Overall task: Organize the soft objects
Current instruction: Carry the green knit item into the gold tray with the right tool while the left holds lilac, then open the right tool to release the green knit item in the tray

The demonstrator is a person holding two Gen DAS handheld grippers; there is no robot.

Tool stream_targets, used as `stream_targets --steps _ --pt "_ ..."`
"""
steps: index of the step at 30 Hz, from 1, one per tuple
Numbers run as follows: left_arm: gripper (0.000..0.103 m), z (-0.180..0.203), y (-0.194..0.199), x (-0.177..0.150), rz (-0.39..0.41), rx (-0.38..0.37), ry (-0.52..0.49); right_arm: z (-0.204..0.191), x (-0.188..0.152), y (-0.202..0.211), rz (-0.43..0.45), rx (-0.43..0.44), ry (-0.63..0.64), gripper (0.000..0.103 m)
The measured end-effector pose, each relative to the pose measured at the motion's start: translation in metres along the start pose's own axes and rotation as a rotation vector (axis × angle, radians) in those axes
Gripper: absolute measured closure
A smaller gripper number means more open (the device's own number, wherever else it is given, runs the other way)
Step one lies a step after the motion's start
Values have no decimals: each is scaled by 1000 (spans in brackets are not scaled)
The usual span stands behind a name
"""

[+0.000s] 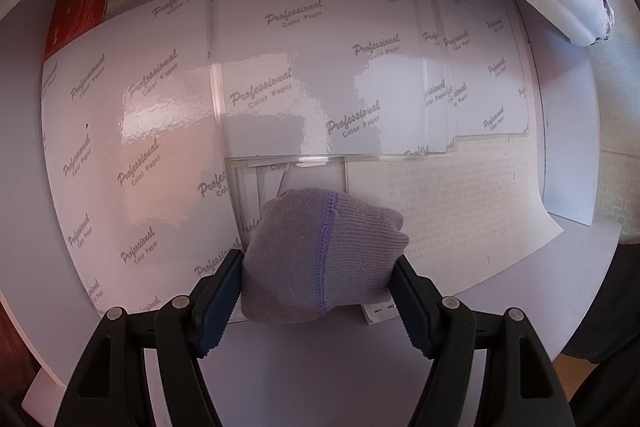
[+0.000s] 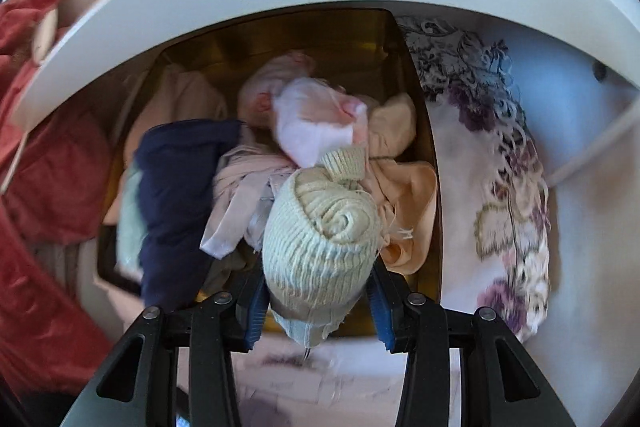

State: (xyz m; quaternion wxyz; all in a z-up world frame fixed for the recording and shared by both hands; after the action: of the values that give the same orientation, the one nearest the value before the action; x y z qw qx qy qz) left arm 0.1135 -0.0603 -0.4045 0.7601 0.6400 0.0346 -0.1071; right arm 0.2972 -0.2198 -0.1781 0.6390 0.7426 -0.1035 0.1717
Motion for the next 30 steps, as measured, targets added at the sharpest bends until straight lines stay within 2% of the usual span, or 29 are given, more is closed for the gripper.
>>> stream_targets --steps 4,8,9,11,12,18,20,25,30 --pt "30 -1 0 0 0 0 1 -5 0 -23 -47 -26 47 59" --pt "30 -1 -1 0 -1 6 -2 -7 -7 -23 -37 17 40 56" --pt "30 -1 -1 0 -1 6 -1 -6 -9 -22 -37 22 36 54" --pt "30 0 -2 1 0 5 -1 -3 -11 -15 -24 23 23 40" --pt "30 0 -2 1 0 4 0 -1 -13 -11 -17 19 19 39" --pt "30 0 -2 1 1 2 0 12 -16 9 31 10 -30 39" --pt "30 0 -2 1 1 1 1 14 -20 16 43 0 -34 42" --pt "30 -1 -2 0 1 0 -1 12 -21 7 17 -39 -11 43" --pt "30 -1 -1 0 2 -2 -4 13 -22 17 55 -35 -23 39"
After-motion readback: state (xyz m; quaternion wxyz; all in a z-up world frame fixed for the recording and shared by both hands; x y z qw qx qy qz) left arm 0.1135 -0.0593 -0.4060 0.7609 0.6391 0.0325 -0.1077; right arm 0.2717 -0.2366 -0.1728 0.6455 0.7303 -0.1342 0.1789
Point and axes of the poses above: each gripper's, at about its wrist camera, not at the fingertips, and y roughly against the way its jaws point, z to its right, x to its top, the point moved 6 cm from there along -y, roughly the way its jaws point, and after that the axes turned 8 degrees about y, right-handed, at the moved point
